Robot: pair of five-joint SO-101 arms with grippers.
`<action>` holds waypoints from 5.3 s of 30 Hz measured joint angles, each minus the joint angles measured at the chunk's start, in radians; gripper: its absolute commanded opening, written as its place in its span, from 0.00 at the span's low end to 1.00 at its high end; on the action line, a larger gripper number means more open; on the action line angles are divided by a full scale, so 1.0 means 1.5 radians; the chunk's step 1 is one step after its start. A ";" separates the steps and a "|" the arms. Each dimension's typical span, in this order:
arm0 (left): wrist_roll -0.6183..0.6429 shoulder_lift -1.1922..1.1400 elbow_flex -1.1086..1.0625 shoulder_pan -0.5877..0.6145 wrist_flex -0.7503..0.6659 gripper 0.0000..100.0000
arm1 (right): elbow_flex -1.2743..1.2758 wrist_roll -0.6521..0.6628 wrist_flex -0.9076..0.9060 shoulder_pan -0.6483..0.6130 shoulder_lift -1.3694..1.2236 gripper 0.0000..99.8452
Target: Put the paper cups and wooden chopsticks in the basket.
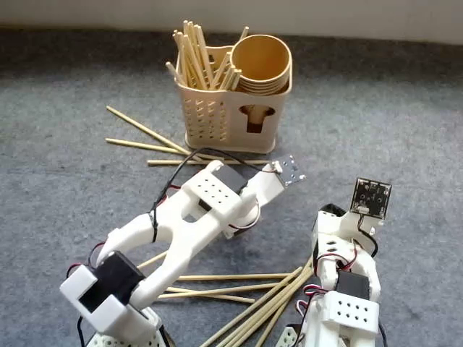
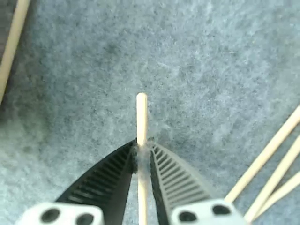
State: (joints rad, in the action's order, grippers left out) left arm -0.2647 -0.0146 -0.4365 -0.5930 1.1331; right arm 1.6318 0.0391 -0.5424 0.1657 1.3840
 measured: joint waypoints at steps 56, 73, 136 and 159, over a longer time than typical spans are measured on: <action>0.000 0.479 -0.054 0.054 0.012 0.01 | 0.000 0.000 0.000 0.000 0.000 0.01; 0.000 0.492 0.162 0.085 0.012 0.01 | 0.000 0.000 0.000 0.000 0.000 0.01; 0.358 0.297 0.065 0.297 -0.688 0.01 | 0.000 0.000 0.000 0.000 0.000 0.01; 0.244 0.287 0.015 0.249 -0.688 0.01 | 0.000 0.000 0.000 0.000 0.000 0.01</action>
State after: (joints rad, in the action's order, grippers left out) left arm 0.1020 0.4166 -0.4135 -0.2202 0.1005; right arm 1.6318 0.0391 -0.5424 0.1657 1.3840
